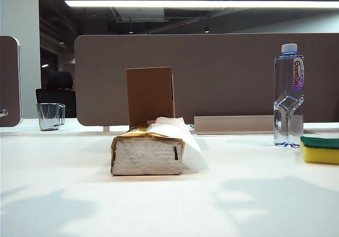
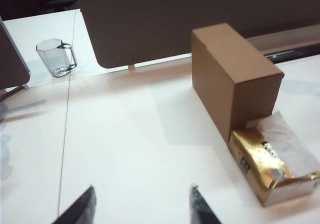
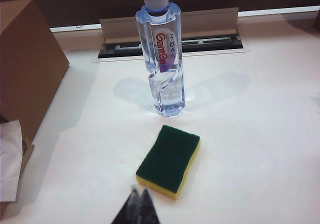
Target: Move the sponge from left to right to wipe the table, avoiding obstacles on the table, and finally reaching the bottle of mineral water.
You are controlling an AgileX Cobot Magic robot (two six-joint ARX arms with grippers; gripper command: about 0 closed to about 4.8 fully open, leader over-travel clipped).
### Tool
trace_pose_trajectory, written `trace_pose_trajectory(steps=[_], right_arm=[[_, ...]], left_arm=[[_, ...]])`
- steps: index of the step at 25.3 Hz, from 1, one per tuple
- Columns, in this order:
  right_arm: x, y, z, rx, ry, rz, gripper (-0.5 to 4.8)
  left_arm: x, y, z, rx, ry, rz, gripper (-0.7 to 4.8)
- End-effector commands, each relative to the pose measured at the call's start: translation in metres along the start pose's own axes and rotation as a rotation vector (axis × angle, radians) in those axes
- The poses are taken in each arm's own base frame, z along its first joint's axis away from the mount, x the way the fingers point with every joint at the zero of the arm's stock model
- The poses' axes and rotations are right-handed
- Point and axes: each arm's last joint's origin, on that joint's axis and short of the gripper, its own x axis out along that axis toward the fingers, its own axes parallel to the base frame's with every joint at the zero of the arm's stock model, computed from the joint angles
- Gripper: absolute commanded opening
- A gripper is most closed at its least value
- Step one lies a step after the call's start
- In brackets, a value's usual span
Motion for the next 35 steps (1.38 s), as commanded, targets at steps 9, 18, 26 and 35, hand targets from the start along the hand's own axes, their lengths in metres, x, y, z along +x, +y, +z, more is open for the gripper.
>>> trace_pose_trajectory(steps=[9,18,26,35], right_arm=[[-0.006,0.005,-0.049,-0.03,-0.026,0.084,-0.02],[0.014,0.004,-0.062,0.01,-0.093,0.126,-0.02],[0.035,0.0,-0.087,0.035,-0.1,0.125,-0.02],[0.054,-0.005,-0.121,0.024,-0.116,0.113,-0.02]], left_arm=[[-0.027,-0.007,-0.045,-0.057,0.046,0.07,2.39],[-0.014,-0.011,-0.075,-0.175,-0.118,0.073,2.05],[0.026,-0.009,-0.1,-0.221,-0.178,0.073,1.77],[0.06,-0.011,-0.136,-0.242,-0.177,0.073,1.53]])
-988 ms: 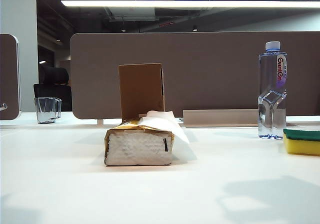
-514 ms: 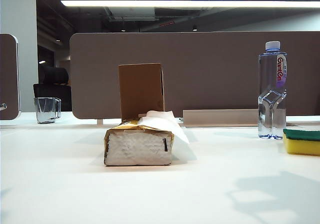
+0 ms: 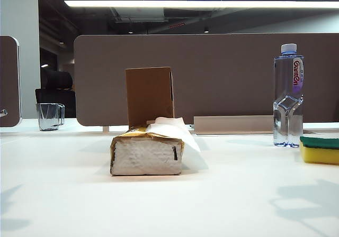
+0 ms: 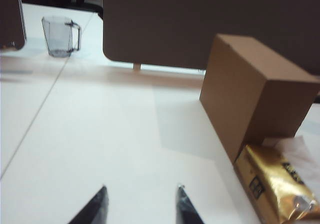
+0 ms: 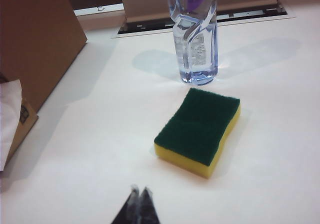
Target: Move the sponge from left to right to wipe the table, avoiding obstacles on the table, and finally reaching the bottle of mineral water.
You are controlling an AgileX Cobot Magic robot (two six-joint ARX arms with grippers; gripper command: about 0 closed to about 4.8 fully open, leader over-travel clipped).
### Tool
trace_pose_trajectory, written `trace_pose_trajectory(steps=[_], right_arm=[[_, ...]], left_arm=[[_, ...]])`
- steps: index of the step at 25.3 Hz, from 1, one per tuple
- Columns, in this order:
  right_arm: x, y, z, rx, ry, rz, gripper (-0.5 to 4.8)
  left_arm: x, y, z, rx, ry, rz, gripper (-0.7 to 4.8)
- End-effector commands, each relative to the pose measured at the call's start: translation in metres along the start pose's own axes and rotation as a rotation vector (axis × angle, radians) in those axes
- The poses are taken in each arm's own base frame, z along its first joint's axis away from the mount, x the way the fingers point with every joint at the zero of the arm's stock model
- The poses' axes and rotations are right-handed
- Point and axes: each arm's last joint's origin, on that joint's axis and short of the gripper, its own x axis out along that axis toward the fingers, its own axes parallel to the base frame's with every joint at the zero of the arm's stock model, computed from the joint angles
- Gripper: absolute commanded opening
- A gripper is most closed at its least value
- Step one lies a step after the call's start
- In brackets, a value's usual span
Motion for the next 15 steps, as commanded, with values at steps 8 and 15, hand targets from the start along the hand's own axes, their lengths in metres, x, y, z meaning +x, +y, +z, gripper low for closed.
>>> trace_pose_trajectory(steps=[8,15], right_arm=[[-0.008,-0.001,-0.024,-0.036,-0.129,0.02,-0.02],[-0.008,-0.004,-0.041,-0.043,-0.143,0.021,-0.02]], left_arm=[[0.009,0.003,-0.02,0.016,0.023,0.004,1.42],[0.017,0.007,-0.038,0.067,0.0,0.044,1.2]])
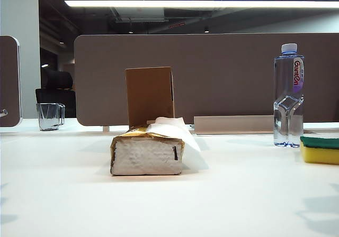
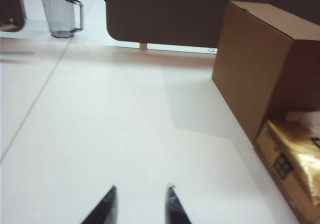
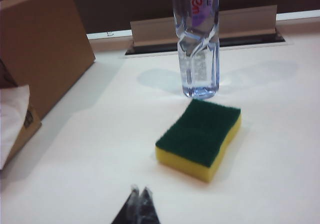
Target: Move the sponge from left to right to wipe the table, avoiding obstacles on the table, and finally reaching the bottle of mineral water.
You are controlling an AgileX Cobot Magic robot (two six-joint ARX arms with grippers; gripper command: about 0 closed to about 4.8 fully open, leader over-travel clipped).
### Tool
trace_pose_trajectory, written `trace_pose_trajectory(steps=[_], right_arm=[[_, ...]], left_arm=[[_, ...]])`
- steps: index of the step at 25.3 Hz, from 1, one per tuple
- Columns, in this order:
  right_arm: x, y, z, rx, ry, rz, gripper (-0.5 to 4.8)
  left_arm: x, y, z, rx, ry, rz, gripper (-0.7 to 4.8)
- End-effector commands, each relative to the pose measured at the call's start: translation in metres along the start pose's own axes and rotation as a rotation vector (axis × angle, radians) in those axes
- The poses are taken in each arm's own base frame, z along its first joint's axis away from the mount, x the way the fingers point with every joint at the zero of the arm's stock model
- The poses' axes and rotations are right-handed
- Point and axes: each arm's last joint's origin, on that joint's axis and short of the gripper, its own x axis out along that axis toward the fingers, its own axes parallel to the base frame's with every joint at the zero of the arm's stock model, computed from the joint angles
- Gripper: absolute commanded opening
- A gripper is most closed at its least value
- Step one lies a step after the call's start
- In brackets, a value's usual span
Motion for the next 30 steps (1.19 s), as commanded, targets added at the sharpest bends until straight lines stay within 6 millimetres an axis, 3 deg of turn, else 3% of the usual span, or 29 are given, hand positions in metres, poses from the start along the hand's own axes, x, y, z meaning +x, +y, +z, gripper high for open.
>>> trace_pose_trajectory(steps=[1,8,11,30], right_arm=[[0.001,0.0,-0.003,-0.014,-0.003,0.003,-0.02],[0.003,-0.002,-0.01,-0.044,0.018,0.001,-0.02],[0.003,-0.002,-0.013,-0.059,0.026,0.0,-0.02],[0.003,-0.003,-0.013,-0.092,0.03,-0.012,-0.01]], left_arm=[[0.003,0.001,-0.004,0.029,-0.04,0.026,1.19],[0.005,0.002,-0.014,0.056,-0.001,0.029,0.73],[0.005,0.002,-0.014,0.056,0.0,0.029,-0.04],[0.005,0.003,-0.023,0.067,0.096,0.03,-0.06]])
